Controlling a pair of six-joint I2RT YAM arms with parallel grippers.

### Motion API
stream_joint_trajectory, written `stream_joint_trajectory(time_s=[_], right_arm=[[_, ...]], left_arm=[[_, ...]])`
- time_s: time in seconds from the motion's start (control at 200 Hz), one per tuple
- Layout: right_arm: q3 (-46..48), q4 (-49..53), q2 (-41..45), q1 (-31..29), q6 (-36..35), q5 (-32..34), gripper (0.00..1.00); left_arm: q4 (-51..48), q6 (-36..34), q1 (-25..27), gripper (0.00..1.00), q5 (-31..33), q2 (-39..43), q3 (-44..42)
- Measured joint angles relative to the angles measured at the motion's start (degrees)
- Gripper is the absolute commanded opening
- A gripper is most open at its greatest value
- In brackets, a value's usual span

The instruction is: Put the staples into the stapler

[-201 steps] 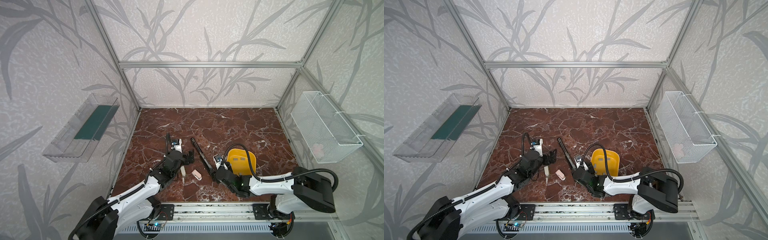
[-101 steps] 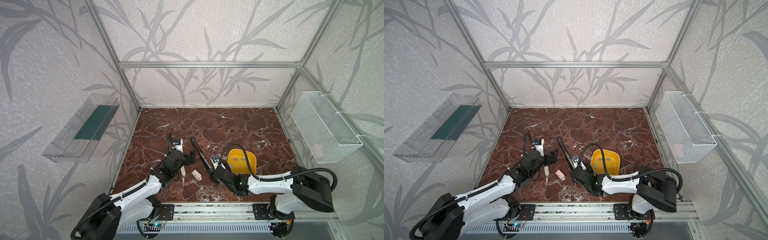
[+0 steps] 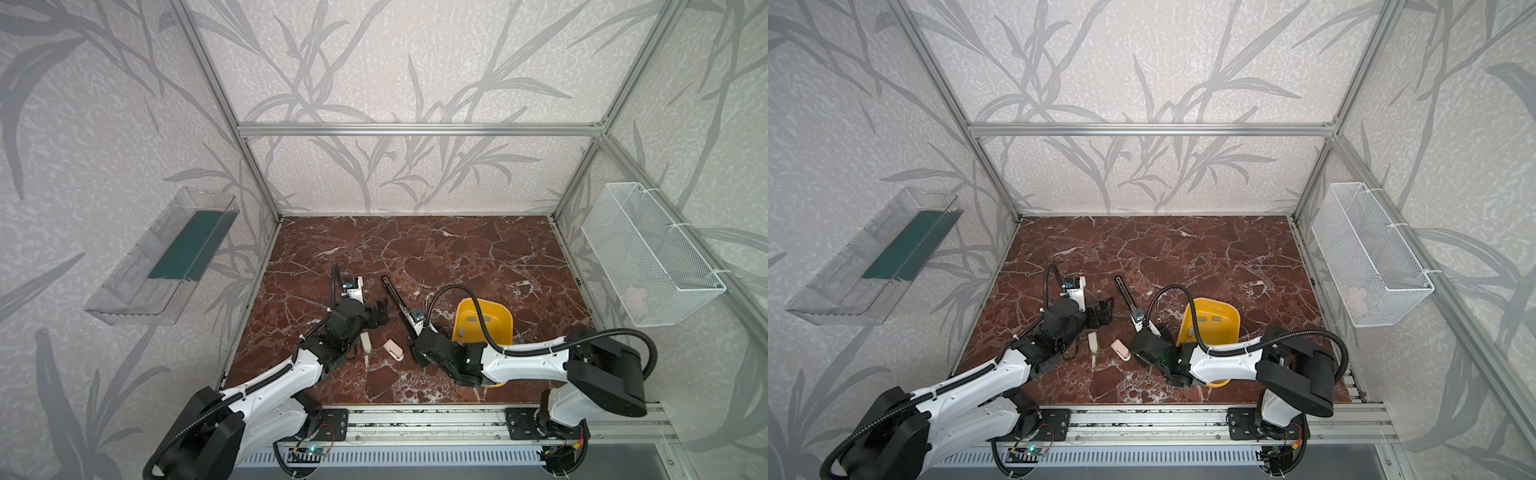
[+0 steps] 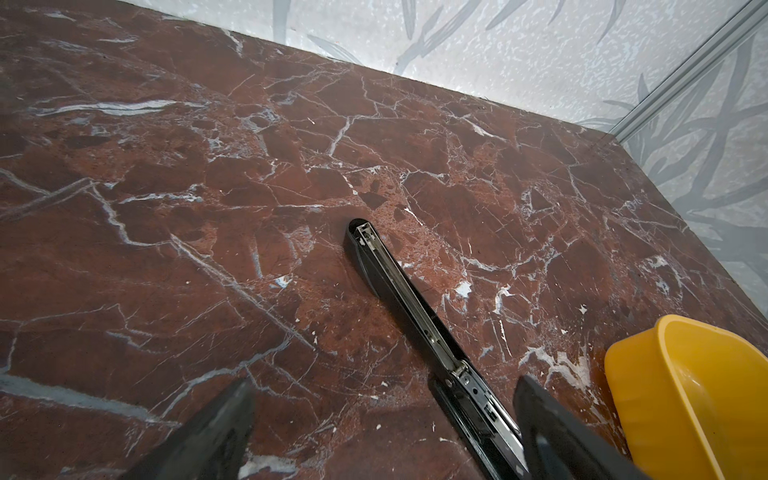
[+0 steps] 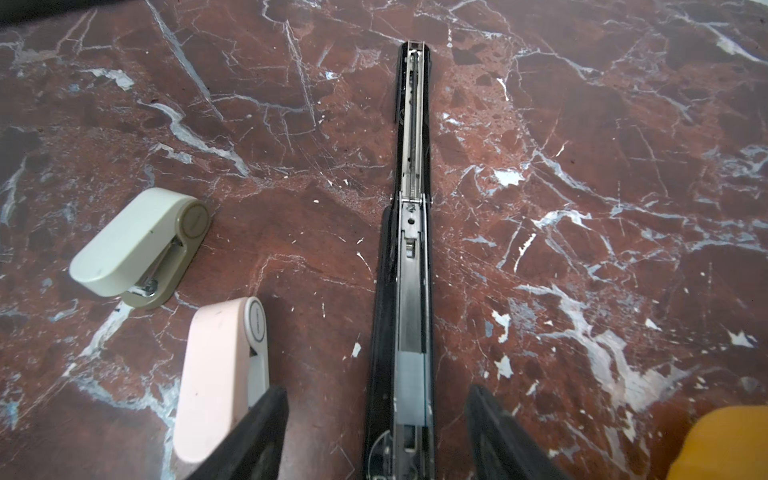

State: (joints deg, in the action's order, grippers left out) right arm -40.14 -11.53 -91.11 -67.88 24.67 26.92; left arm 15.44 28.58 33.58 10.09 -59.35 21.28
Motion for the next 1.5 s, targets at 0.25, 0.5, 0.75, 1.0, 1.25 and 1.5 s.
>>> stream_joint_trajectory(time_s=[0.25,0.5,0.75,1.0,1.25,1.5], right_arm=[[-0.66,4.20,-1.33,-0.28,6.80,1.09,0.66],[1.51,7.06,0.50,-3.10,12.59,3.26,0.72],[7.43,5.86,4.94,-3.69,14.29,4.63,0.71],[9.57,-2.34,2.97,-3.69,9.27,4.20,0.59],[6.47,-7.78,-2.34,-3.61,4.94,4.35,0.48],[5.79,-9.27,-3.63,-3.13,3.72,5.22,0.34]], left_arm=[[0.07,0.20,-0.68,0.97,-0.96,-0.13,0.00],[0.22,0.61,-0.90,0.97,-1.86,-0.66,0.00],[0.83,1.03,-1.11,0.97,-2.86,-0.87,0.00],[0.92,1.20,-1.20,0.97,-3.32,-1.42,0.00],[0.90,1.29,-1.75,0.97,-3.80,-1.86,0.00],[0.90,1.95,-2.49,0.95,-4.33,-3.45,0.09]])
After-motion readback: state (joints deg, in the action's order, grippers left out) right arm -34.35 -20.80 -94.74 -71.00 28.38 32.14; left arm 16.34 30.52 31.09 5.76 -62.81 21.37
